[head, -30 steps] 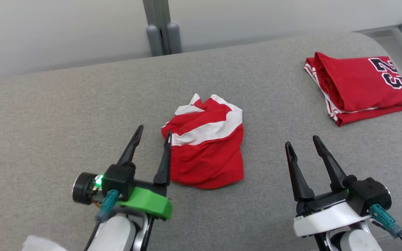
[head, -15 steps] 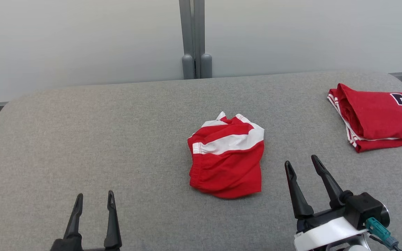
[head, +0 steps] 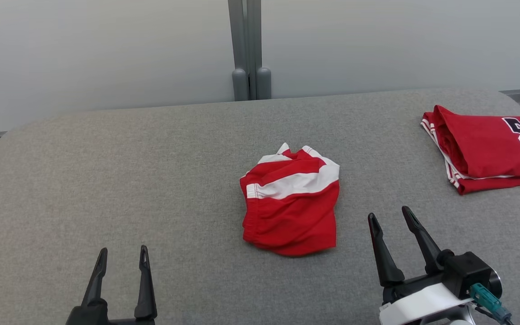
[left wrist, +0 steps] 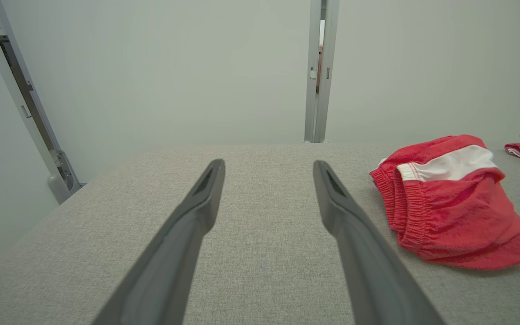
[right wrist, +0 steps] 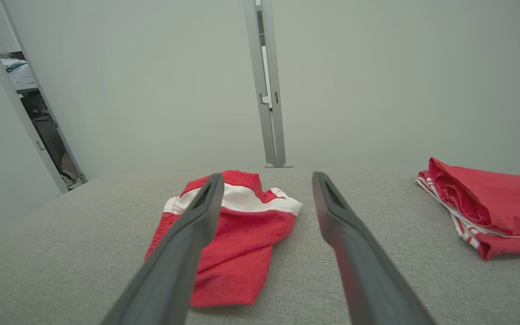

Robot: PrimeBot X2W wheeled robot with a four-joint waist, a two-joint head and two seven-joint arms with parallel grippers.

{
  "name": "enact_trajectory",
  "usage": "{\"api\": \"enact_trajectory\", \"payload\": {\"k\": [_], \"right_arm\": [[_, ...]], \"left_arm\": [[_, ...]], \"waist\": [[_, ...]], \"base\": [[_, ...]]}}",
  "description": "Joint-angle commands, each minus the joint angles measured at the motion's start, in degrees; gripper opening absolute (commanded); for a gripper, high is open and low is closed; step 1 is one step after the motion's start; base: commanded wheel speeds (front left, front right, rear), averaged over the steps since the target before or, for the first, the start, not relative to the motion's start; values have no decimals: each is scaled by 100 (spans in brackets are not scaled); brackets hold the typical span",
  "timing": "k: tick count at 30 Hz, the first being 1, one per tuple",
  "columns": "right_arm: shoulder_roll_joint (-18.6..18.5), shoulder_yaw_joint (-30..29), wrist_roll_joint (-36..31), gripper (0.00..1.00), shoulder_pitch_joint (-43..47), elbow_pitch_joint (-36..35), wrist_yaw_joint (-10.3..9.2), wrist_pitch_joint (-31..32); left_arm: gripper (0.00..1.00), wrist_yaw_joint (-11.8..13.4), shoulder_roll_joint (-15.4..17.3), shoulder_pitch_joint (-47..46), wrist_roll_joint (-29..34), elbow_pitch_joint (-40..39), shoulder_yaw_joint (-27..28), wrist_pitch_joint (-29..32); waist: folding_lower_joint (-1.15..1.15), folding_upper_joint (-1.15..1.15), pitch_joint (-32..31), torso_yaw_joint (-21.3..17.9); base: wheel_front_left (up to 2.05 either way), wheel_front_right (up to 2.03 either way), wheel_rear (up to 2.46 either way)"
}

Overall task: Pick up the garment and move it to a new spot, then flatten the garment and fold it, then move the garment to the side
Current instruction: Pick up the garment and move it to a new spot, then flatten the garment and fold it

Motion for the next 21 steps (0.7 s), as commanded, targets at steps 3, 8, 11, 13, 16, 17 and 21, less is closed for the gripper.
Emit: {"api": "enact_trajectory", "payload": {"k": [3, 8, 11, 13, 16, 17, 21], "right_arm": [[10, -18, -21, 100, -3, 24, -9, 1], [23, 30, 20, 100, 47, 134, -9, 1], [23, 51, 29, 100, 35, 189, -9, 1], [24, 56, 19, 100, 27, 202, -9, 1], [23, 50, 14, 100, 11, 217, -9, 1], [23, 48, 11, 100, 9, 219, -9, 1], [19, 38, -11, 100, 19, 235, -9, 1]], "left_arm": [[100, 31, -6, -115, -9, -9, -27, -1], [100, 67, -6, -157, -69, 11, -136, -2], [100, 95, -5, -162, -120, 1, -167, -2], [100, 105, -5, -161, -149, 8, -178, -2], [100, 123, -6, -165, -166, 25, -189, -2], [100, 127, -6, -165, -162, 29, -189, -2], [100, 137, -5, -160, -160, 40, -199, -2]], "waist": [[0, 0, 14, -21], [0, 0, 21, -30], [0, 0, 23, -36], [0, 0, 26, -39], [0, 0, 28, -45], [0, 0, 27, -48], [0, 0, 17, -57]], "base": [[0, 0, 0], [0, 0, 0], [0, 0, 0], [0, 0, 0], [0, 0, 0], [0, 0, 0], [0, 0, 0]]}}
